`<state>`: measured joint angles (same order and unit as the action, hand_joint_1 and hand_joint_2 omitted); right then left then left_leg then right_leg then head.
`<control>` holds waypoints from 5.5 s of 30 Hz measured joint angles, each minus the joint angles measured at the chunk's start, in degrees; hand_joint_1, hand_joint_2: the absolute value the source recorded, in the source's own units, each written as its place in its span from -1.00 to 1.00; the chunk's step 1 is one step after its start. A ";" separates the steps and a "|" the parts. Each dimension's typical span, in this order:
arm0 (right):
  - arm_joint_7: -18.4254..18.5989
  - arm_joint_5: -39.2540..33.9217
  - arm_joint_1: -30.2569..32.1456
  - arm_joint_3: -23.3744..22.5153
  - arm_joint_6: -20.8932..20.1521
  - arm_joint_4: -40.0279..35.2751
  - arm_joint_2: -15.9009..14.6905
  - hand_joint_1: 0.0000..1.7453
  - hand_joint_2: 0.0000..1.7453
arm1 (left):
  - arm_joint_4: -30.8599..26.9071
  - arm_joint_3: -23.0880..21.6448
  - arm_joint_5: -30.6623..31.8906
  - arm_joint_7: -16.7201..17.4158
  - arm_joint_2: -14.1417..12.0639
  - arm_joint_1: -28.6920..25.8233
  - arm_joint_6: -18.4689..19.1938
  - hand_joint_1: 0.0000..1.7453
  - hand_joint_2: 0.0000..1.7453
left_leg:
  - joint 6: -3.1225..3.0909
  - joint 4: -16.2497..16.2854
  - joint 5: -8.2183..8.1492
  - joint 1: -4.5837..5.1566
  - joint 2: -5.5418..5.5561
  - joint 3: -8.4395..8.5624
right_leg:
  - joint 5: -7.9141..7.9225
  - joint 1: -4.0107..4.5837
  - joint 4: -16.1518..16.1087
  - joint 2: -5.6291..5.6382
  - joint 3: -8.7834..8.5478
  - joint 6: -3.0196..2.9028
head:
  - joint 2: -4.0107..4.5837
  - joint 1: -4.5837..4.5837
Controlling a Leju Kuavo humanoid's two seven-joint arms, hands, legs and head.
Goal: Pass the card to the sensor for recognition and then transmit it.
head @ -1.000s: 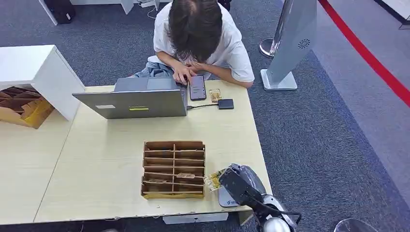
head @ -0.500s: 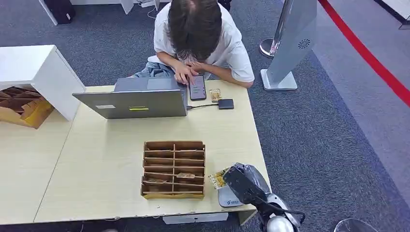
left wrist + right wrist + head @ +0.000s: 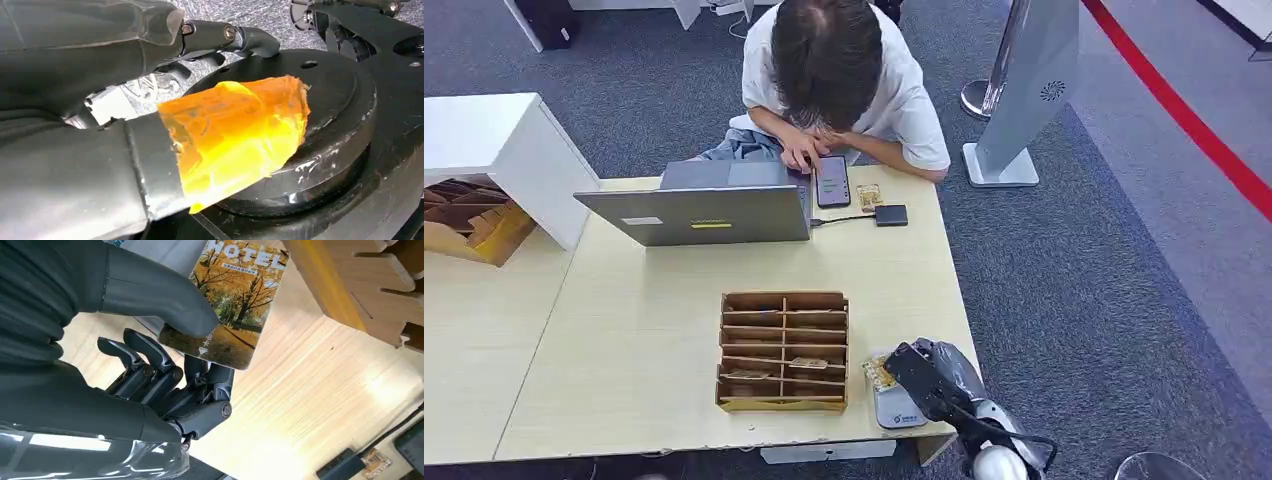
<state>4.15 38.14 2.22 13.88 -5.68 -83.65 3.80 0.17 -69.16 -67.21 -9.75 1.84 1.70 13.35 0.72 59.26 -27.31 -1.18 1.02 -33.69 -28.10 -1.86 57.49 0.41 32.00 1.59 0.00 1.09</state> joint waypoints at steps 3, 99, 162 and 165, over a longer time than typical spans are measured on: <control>0.04 0.31 -0.11 -0.15 0.00 0.35 0.09 1.00 1.00 | 0.00 0.00 -0.17 0.00 0.00 -0.01 0.00 -1.00 -1.00 | 0.00 0.00 0.00 0.00 0.00 0.00 | 0.00 0.00 0.00 0.00 0.00 0.00 | 0.00 0.00; 0.96 11.69 -4.16 -6.58 0.55 5.11 4.68 1.00 1.00 | 0.17 0.00 -4.44 0.98 0.79 -0.17 -1.07 -1.00 -1.00 | 0.00 0.00 0.00 0.01 0.00 0.09 | 0.01 -0.01 0.00 0.02 -0.06 0.00 | 0.00 0.00; -8.29 22.33 -3.61 3.85 13.97 -19.75 5.31 1.00 1.00 | 0.35 -6.82 20.10 10.56 4.71 3.18 -23.15 -1.00 -1.00 | -0.12 0.06 0.14 0.03 0.35 -0.03 | 0.02 -0.03 -0.01 -0.33 -0.03 0.02 | 0.00 -0.02; -7.69 24.00 -3.45 3.85 13.44 -21.58 5.31 1.00 1.00 | 0.35 -12.56 54.89 12.18 7.95 6.12 -43.68 -1.00 -1.00 | -0.10 0.06 0.15 0.09 0.31 -0.07 | 0.09 -0.10 -0.01 -0.28 -0.04 0.03 | 0.00 0.00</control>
<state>-3.54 62.14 -1.23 17.73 7.76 -105.22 9.11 0.52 -81.71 -12.32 2.43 9.79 7.82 -30.32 0.61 59.33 -27.16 -1.09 1.33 -33.76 -28.00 -1.96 57.48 0.13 31.96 1.62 0.00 1.09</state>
